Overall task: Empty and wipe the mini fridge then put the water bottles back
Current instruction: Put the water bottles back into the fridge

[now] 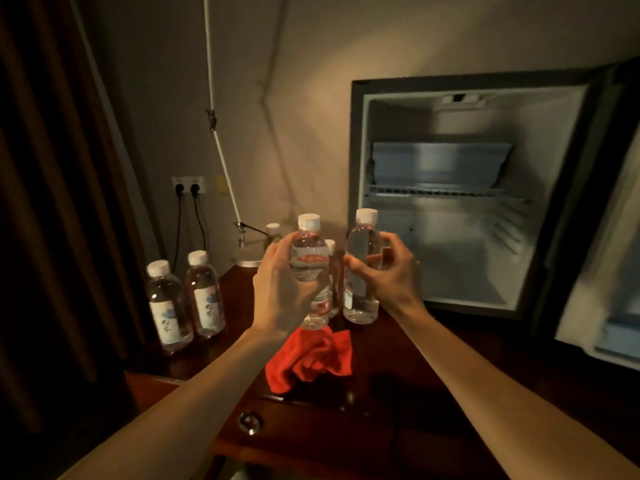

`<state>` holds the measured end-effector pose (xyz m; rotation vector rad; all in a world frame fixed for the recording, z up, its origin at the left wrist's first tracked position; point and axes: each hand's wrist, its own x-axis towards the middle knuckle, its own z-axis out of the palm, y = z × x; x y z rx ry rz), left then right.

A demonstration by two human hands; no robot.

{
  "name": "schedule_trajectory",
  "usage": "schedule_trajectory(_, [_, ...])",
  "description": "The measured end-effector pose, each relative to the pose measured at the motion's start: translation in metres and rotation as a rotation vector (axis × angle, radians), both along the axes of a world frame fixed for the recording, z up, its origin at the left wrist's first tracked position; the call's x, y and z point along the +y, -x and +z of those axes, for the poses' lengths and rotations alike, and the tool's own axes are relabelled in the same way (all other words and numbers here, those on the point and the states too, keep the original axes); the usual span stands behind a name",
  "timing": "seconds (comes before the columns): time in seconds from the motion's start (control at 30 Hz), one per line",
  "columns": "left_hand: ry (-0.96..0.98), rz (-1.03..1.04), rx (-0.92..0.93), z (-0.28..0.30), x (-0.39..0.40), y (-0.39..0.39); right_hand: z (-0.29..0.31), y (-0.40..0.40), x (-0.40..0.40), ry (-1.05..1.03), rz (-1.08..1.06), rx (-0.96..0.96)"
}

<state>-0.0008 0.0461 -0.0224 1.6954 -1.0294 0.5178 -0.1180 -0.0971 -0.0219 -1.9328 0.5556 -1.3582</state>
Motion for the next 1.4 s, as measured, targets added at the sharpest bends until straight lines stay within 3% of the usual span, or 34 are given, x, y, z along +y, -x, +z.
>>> schedule_trajectory(0.3, [-0.024, -0.202, 0.057, -0.001, -0.137, 0.027, -0.008, 0.040, -0.112, -0.108, -0.126, 0.048])
schedule_trajectory(0.7, [-0.075, -0.286, 0.165, -0.026, -0.278, 0.002, -0.031, 0.002, -0.234, -0.203, -0.184, 0.065])
schedule_trajectory(1.03, [-0.005, -0.298, 0.357, -0.043, -0.342, -0.033, -0.047, -0.040, -0.287, -0.172, -0.083, 0.077])
schedule_trajectory(1.4, [0.082, -0.263, 0.302, -0.058, -0.365, -0.053, -0.047, -0.062, -0.310, -0.143, -0.080, 0.058])
